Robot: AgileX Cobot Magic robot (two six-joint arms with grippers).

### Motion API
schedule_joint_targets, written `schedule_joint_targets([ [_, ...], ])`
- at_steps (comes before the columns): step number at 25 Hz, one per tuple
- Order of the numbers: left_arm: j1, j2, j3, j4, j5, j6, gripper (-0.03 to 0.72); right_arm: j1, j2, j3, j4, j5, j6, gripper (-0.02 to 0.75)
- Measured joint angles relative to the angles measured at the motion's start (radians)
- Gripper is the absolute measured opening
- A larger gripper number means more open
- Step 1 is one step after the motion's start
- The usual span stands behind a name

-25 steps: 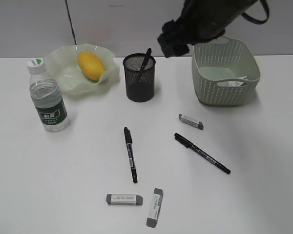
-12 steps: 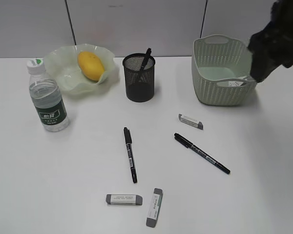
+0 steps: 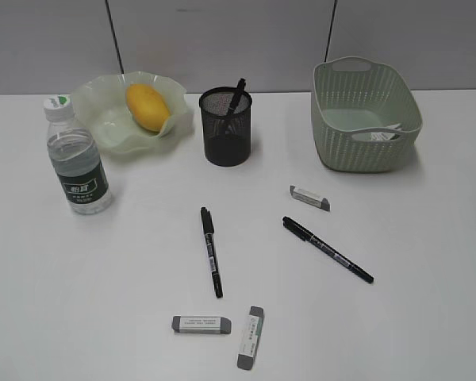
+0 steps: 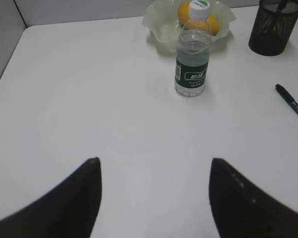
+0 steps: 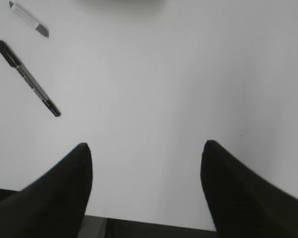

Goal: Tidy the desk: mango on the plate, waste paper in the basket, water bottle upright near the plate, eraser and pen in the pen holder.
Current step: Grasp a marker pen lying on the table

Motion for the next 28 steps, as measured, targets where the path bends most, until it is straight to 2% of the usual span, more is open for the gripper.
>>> schedule_joint_targets([
  [10,0.000,0.000,0.000,0.000,0.000,0.000,0.515,-0.007,-0.415,0.494,0.022,-0.157,0.001,0.539],
  [14,0.000,0.000,0.000,0.000,0.000,0.000,0.515,-0.007,-0.615,0.643,0.022,-0.209,0.001,0.539],
  [20,0.000,0.000,0.000,0.000,0.000,0.000,0.515,-0.007,-0.842,0.787,0.022,-0.225,0.001,0.539],
  [28,0.000,0.000,0.000,0.000,0.000,0.000,0.496,-0.007,-1.138,0.803,0.026,-0.218,0.001,0.539],
])
